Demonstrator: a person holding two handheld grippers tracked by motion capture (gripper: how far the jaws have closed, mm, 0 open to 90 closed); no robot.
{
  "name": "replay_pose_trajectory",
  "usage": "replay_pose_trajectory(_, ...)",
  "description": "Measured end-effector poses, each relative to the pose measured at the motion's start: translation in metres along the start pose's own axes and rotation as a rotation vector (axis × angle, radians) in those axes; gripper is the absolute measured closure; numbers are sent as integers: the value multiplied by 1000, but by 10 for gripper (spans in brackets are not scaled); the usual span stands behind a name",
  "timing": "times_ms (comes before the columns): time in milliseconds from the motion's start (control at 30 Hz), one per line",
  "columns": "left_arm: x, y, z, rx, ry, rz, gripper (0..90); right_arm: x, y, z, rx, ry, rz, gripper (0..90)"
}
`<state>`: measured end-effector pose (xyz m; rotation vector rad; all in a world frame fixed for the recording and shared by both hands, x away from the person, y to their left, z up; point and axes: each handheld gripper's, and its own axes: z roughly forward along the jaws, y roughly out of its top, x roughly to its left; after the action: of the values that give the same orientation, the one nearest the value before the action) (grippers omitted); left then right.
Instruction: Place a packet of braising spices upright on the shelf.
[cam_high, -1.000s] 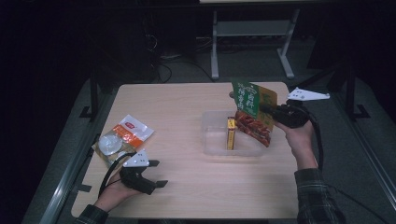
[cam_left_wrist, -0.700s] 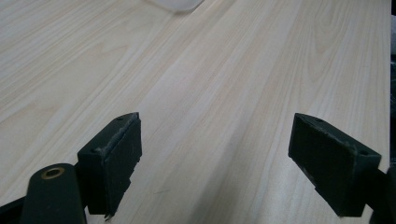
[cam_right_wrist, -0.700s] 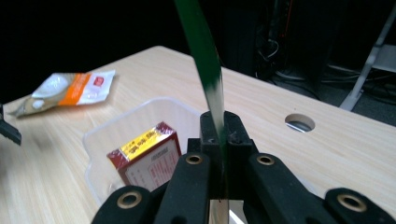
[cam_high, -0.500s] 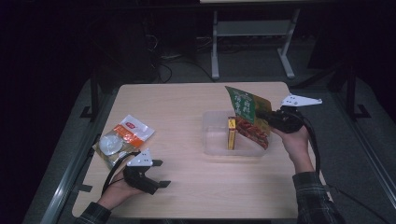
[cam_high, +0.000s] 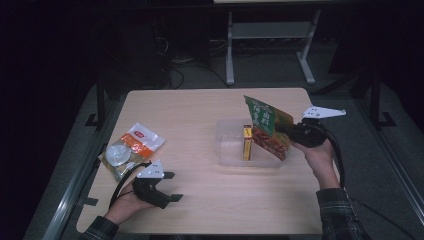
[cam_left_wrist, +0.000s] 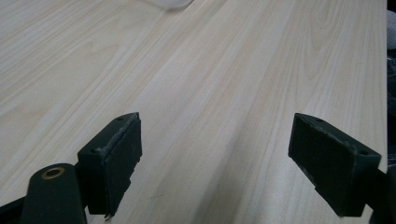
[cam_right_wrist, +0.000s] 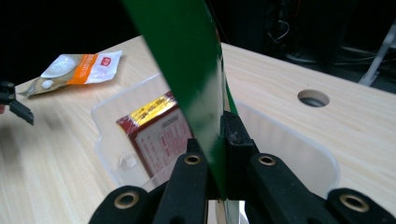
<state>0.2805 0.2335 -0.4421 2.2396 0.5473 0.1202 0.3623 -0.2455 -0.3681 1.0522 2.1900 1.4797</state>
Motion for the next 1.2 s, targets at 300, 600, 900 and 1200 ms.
replay_pose_trajectory(300,-1,0,2,8,-6,5,170,0,-8,-7,23,-12,1,812)
replay_pose_trajectory(600,-2,0,2,9,0,12,169,6,-15,-15,53,-58,-1,489)
replay_pose_trajectory(900,-2,0,0,13,5,17,170,8,-22,-29,40,-115,14,389)
replay_pose_trajectory(1200,-3,0,0,16,12,18,169,12,-41,-44,67,-124,13,344)
